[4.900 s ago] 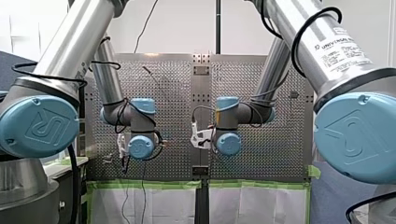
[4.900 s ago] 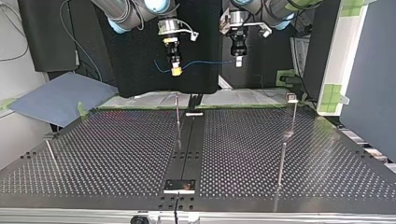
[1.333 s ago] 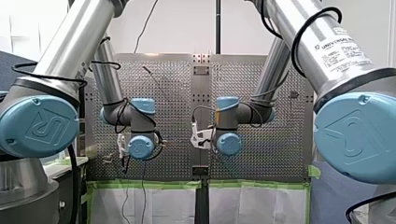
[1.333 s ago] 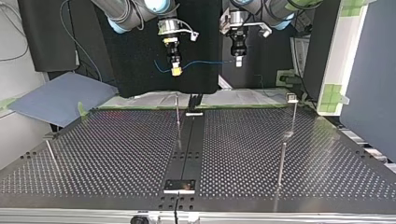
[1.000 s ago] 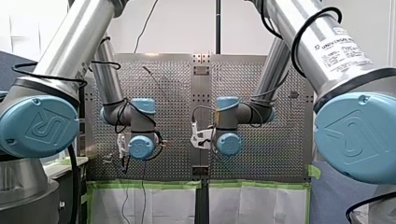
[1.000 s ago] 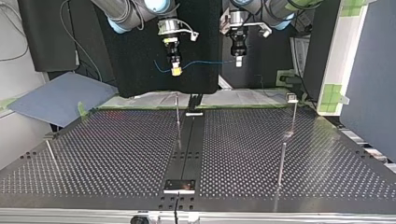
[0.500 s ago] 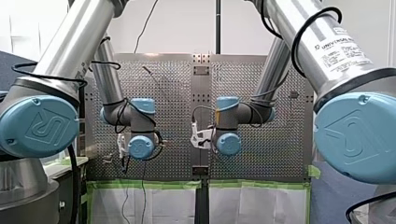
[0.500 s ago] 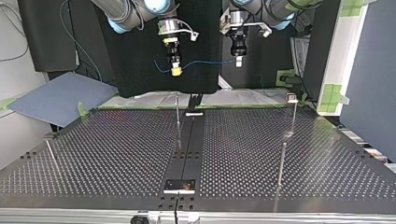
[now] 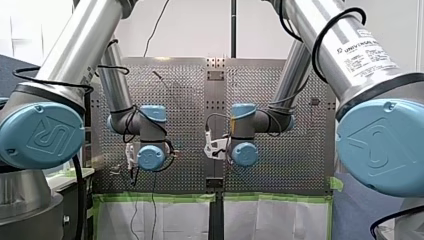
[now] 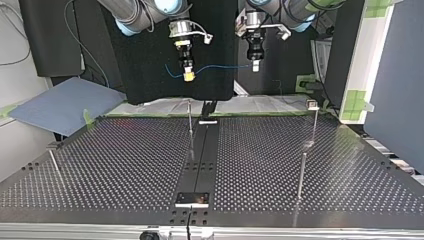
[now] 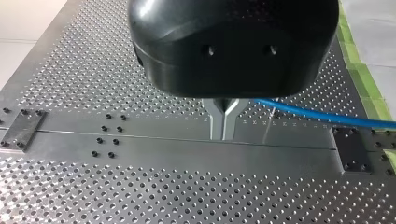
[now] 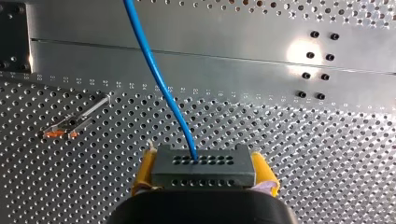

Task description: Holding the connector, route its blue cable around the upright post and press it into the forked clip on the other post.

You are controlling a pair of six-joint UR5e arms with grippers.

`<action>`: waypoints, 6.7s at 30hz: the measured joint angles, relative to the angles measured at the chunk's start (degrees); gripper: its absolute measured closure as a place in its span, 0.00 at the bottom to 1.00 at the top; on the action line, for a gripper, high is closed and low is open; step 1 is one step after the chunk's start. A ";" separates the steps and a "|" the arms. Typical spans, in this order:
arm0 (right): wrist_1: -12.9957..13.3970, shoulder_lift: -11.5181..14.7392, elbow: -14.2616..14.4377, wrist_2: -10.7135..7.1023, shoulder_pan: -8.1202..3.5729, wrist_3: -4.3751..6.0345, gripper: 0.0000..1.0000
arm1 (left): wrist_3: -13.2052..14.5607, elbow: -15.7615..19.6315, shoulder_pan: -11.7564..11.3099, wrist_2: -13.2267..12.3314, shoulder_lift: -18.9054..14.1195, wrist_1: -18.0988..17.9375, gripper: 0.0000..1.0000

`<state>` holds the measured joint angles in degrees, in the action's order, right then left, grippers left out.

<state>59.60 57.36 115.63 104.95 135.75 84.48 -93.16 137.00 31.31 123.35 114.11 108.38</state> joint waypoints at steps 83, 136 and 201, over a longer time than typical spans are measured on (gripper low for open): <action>-1.02 -2.86 -0.93 0.60 1.89 1.10 1.00 | 1.72 0.06 -0.29 -1.24 1.22 -1.87 1.00; -21.79 4.44 -23.90 -5.84 -1.59 9.07 1.00 | -7.89 -8.28 -7.00 1.22 -13.32 14.43 1.00; -31.86 1.87 -47.27 -17.47 -0.89 11.49 1.00 | -20.82 -29.18 -29.34 -20.90 -28.30 34.86 1.00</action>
<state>27.74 59.23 68.36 87.48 134.86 95.97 -113.98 107.82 1.97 102.45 85.81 143.24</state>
